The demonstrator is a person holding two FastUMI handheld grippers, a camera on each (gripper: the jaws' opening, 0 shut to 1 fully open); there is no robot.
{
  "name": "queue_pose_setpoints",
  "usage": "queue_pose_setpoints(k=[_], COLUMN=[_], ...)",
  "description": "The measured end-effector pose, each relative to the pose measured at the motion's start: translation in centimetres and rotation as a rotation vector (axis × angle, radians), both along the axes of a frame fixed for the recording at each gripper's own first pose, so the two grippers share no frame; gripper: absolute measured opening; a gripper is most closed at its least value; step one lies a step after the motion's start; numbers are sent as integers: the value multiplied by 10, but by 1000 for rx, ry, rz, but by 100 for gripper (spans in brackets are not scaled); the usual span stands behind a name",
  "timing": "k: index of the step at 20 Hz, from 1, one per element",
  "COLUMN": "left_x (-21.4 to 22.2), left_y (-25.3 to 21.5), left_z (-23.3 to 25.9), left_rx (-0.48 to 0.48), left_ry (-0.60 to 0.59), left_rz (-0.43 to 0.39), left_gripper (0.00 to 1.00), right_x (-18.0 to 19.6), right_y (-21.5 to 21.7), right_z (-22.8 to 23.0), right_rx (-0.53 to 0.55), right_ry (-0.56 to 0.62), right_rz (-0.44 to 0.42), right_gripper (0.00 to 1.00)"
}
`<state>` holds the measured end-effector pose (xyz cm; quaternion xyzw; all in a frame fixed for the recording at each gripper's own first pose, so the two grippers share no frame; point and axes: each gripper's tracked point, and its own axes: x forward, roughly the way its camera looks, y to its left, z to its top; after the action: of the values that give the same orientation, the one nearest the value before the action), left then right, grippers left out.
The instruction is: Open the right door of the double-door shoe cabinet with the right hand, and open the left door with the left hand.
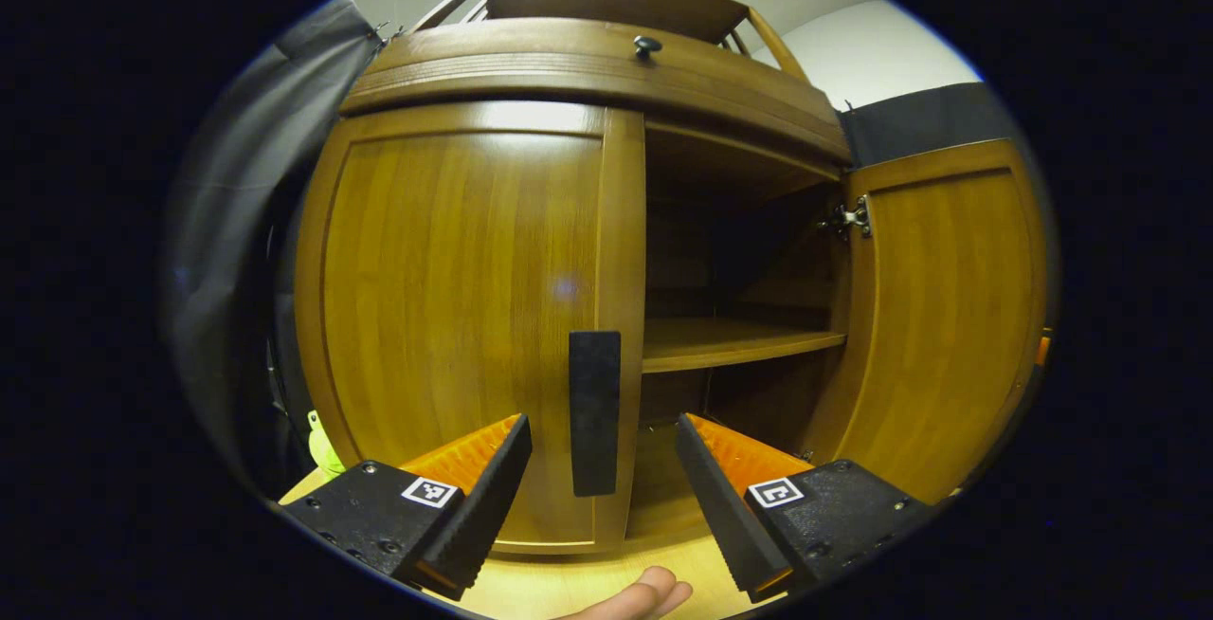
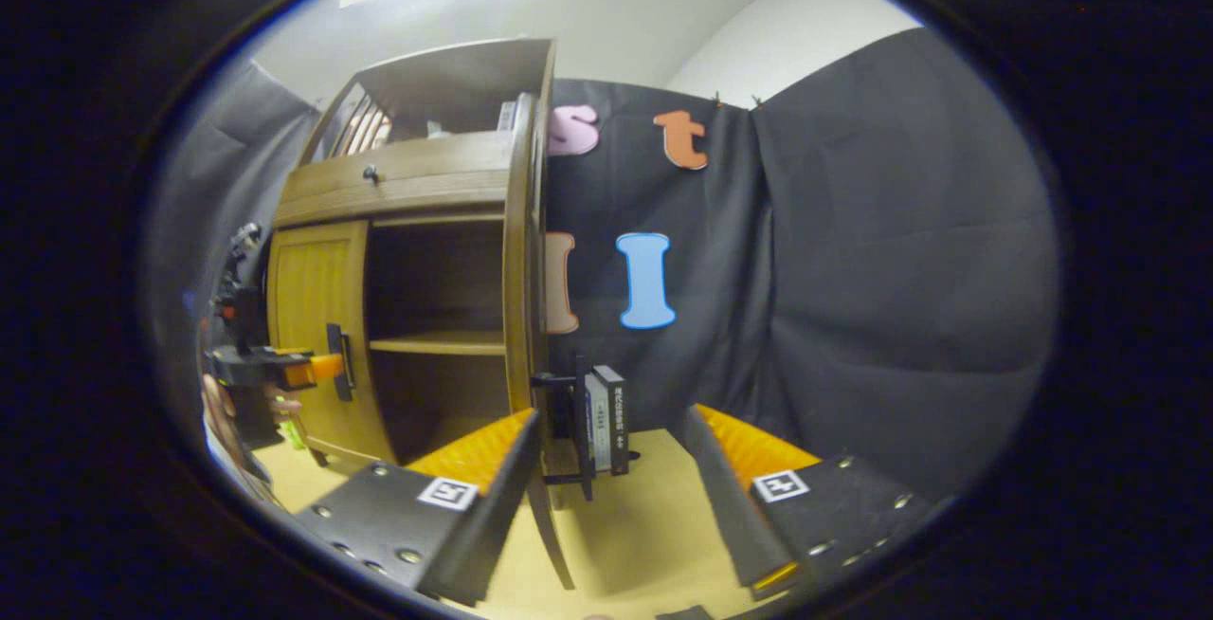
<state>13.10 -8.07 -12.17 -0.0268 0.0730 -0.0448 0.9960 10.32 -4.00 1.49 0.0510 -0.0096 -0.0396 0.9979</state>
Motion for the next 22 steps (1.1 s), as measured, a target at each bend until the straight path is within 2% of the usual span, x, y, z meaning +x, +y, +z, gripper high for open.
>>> queue_pose_setpoints(k=[1,2,3,4,6,8,9,11,12,14,15,16,17,18,19,20,22], left_x=[4,9,15,22,25,28,28,31,28,25,23,22,21,17,14,13,7], left_y=[2,5,6,6,2,3,3,3,3,4,3,2,1,3,2,1,1], left_z=[-3,-3,-3,-5,-10,-5,-5,-8,-8,-9,-8,-5,-2,-9,-6,-3,-3], left_rx=[-5,-3,3,24,38,23,25,49,57,85,85,59,37,27,16,3,-15], left_ry=[-5,-20,-25,-17,5,-28,-26,-17,-9,-3,1,-14,-16,10,-11,-17,-1], left_rz=[4,11,28,31,14,22,18,8,3,-24,-41,-54,-64,-79,-100,-124,-164], left_gripper=[92,92,82,72,53,36,34,36,36,31,32,33,32,31,32,32,32], right_x=[-6,-9,-16,-21,-32,-37,-38,-39,-40,-45,-53,-57,-62,-64,-69,-72,-77], right_y=[2,5,13,21,46,68,79,96,102,108,109,113,114,115,115,115,110], right_z=[2,0,-4,-10,-17,-17,-20,-23,-23,-26,-29,-29,-31,-32,-33,-33,-33], right_rx=[25,37,41,31,-2,-31,-48,-79,-93,-115,-119,-120,-112,-101,-95,-97,-104], right_ry=[-19,-32,-38,-30,-27,-26,-19,1,13,36,42,47,50,49,47,47,43], right_rz=[-7,-9,-16,-15,8,41,62,87,89,79,74,75,77,77,80,79,62], right_gripper=[96,97,100,97,100,97,100,92,97,100,97,100,92,97,92,97,97])
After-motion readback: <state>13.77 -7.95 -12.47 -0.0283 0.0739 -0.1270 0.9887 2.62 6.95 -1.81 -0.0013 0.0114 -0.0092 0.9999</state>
